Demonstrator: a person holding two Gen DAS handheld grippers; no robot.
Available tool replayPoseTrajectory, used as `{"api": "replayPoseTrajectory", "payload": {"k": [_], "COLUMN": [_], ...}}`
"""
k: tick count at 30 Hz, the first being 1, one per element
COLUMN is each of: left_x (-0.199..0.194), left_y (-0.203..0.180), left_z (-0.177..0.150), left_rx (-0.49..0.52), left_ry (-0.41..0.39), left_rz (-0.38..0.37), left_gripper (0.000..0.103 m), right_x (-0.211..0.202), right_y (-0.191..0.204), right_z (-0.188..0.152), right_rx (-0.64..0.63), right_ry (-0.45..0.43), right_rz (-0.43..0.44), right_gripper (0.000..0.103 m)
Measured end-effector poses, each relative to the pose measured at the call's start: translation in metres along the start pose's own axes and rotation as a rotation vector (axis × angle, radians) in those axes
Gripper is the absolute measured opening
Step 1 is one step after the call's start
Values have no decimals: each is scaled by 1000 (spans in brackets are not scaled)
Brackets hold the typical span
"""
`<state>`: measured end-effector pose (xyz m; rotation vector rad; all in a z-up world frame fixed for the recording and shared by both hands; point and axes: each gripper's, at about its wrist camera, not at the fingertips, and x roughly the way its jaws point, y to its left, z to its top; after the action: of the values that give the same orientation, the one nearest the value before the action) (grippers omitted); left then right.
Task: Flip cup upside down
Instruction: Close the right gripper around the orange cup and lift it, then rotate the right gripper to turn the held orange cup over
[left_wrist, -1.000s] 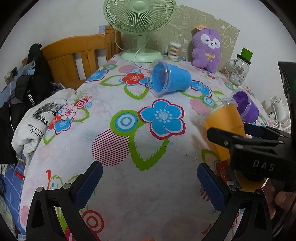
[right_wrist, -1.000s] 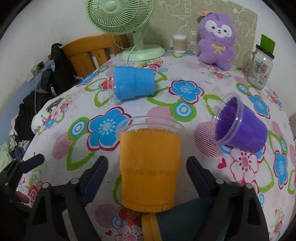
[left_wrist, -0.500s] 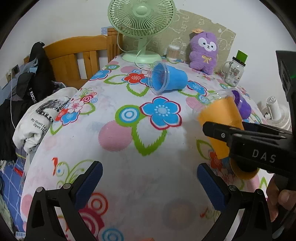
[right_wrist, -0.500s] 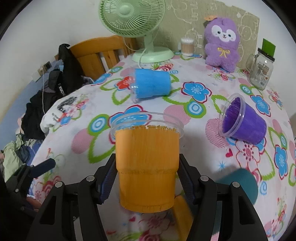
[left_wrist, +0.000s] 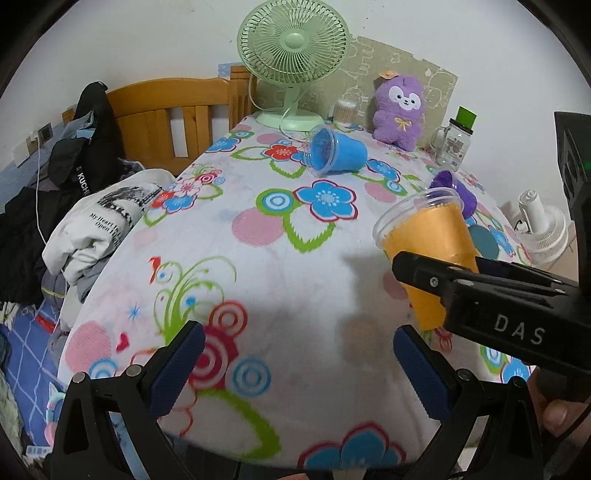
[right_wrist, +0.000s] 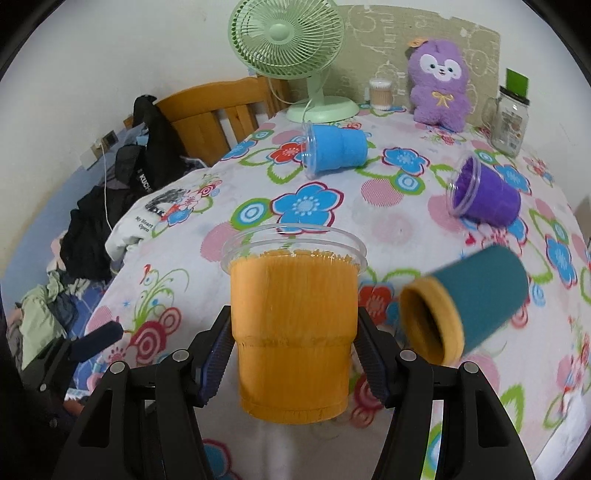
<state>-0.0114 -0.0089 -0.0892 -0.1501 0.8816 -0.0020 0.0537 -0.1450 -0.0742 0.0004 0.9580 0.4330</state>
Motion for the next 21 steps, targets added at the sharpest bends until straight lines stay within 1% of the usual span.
{"api": "replayPoseTrajectory", "payload": {"k": [3,6,10,14,21], "left_x": [-6,-5,-8,-9,-10], "left_y": [2,4,4,6,7], "left_z": [-12,-23,-32,-34,-35], "left_rx": [4,1,7,3,3], "left_ry": [4,25,31,32,32], "left_rz": [6,13,20,25,26], "left_gripper": [103,103,103,103,103], "right_x": [0,5,11,19,17], "right_y": [3,0,2,8,4], "right_z": [-14,-23,-33,-38,-39], "right_rx": [33,81,119,106,129], "right_ry": [-23,-18,-9,6,-5], "right_rz": [-26,-17,-13,-23,-19], "right_gripper": [66,65,66,65,65]}}
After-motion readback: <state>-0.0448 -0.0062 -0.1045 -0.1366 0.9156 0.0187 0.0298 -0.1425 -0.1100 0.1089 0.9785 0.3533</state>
